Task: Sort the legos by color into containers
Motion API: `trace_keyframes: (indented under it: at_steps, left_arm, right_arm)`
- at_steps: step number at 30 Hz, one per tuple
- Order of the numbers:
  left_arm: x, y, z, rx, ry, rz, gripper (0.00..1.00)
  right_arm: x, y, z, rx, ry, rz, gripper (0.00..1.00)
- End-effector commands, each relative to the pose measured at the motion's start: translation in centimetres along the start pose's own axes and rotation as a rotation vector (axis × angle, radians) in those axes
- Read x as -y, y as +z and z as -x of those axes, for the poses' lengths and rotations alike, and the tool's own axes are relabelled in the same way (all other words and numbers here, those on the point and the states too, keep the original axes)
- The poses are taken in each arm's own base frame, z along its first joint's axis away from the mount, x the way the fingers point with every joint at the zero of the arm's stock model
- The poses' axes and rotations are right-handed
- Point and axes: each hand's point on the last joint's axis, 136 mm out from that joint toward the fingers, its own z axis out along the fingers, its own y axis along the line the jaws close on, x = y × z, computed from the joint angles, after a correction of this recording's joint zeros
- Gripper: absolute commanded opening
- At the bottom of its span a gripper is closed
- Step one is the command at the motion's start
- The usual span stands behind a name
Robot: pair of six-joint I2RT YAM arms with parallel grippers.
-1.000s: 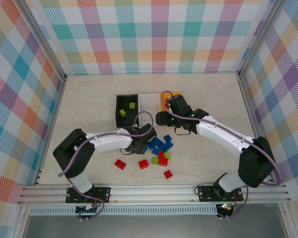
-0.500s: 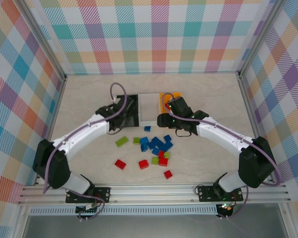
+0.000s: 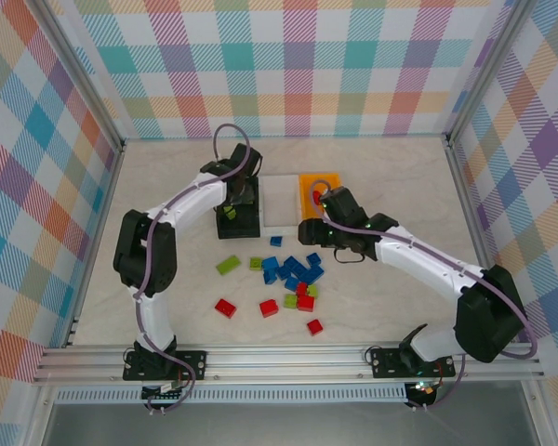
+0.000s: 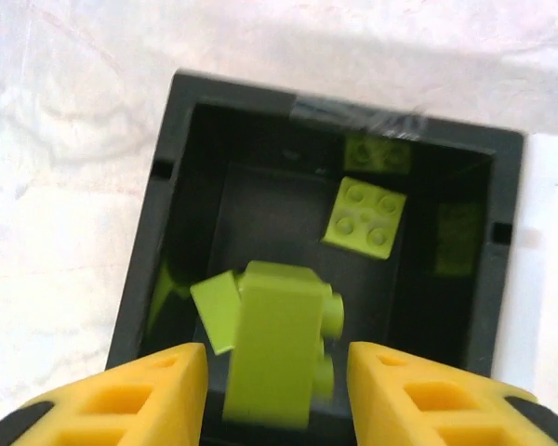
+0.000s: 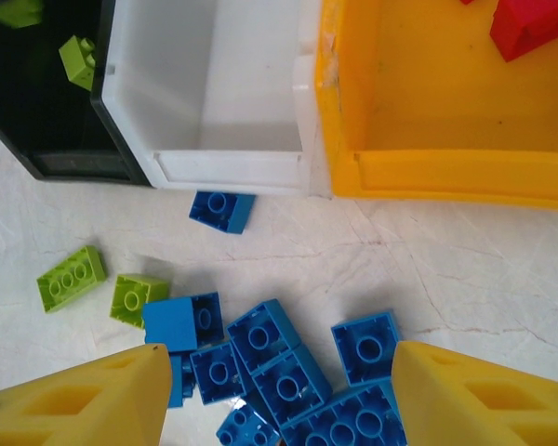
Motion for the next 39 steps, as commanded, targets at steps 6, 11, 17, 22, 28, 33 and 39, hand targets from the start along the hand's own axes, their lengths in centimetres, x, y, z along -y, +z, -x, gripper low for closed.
trace_keyframes:
  at_steps: [6, 11, 17, 22, 28, 33, 39]
  left_arm:
    - [1.4, -2.2, 0.4, 0.003, 0.006, -0.062, 0.77]
    - [2.3, -8.0, -0.1, 0.079, -0.002, -0.188, 1.00]
    - [0.3, -12.8, -5.3, 0.104, 0.002, -0.279, 1.00]
    - [-3.3, -13.8, -9.6, 0.091, -0.060, -0.319, 1.00]
    - [-6.1, -13.8, -12.5, 0.049, -0.078, -0.296, 1.00]
    - [-7.4, -13.6, -13.4, 0.041, -0.078, -0.267, 1.00]
    - [-7.7, -13.2, -13.4, 0.050, -0.081, -0.248, 1.00]
  right_arm:
    - [0.1, -0.9, -4.2, -0.132, -0.033, 0.057, 0.67]
    - [-1.9, -1.2, -8.7, -0.272, -0.118, 0.143, 0.61]
    - [-2.1, -1.2, -14.7, -0.428, -0.255, 0.068, 0.60]
    - [1.0, -0.6, -15.1, -0.372, -0.197, -0.085, 0.53]
    - [1.1, 0.6, -16.8, -0.455, -0.196, -0.074, 0.57]
    - [1.7, -0.3, -19.1, -0.506, -0.224, -0.103, 0.72]
    - [2.6, -0.6, -23.6, -0.617, -0.291, -0.191, 0.71]
